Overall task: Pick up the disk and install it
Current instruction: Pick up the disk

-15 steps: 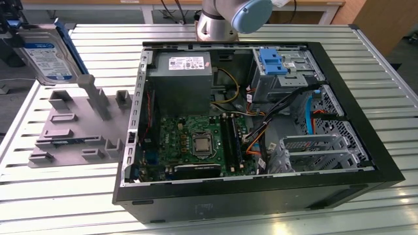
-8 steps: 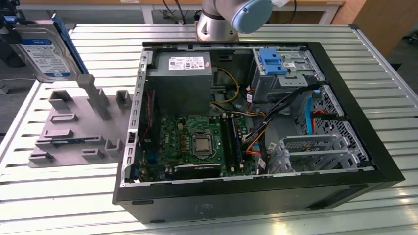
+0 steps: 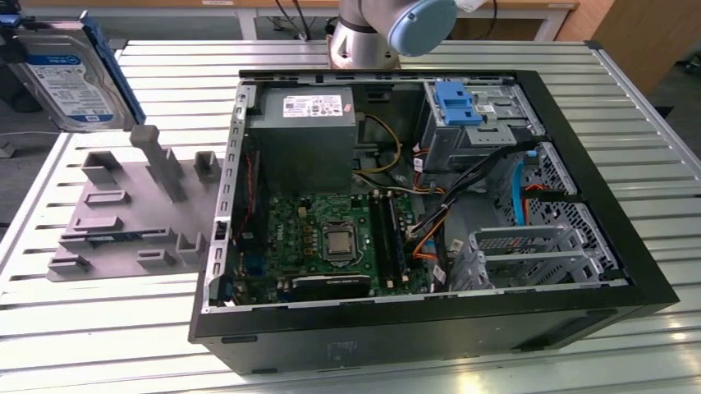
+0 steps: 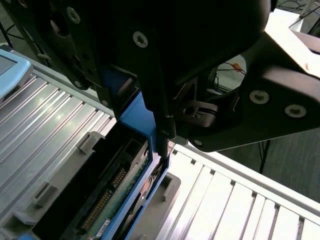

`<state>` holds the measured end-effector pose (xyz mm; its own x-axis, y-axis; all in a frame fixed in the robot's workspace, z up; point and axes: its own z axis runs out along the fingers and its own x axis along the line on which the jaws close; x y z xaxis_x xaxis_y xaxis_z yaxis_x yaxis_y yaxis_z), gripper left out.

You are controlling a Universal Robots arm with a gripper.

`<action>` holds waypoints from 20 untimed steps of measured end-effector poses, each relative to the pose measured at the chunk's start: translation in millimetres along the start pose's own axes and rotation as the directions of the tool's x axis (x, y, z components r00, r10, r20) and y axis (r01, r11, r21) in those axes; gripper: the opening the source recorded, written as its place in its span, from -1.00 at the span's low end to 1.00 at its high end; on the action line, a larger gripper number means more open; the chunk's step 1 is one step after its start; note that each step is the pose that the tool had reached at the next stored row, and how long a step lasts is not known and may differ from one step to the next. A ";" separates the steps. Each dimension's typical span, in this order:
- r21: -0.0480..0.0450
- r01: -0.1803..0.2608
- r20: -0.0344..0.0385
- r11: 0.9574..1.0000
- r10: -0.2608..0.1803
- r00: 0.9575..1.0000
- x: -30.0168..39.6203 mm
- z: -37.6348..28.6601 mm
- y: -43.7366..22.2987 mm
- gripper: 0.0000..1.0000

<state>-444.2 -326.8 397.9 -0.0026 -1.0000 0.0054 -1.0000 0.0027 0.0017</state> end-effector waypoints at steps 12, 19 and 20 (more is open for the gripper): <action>0.000 -0.002 0.000 1.000 0.002 1.000 0.1 -18.1 0.0 -0.27; 0.000 -0.004 0.000 1.000 0.004 1.000 0.2 -31.4 0.1 -0.27; 0.000 -0.004 0.000 1.000 0.004 1.000 0.2 -33.5 0.1 -0.27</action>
<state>-444.2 -326.8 431.4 -0.0064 -1.0000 0.0054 -1.0000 0.0064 0.0018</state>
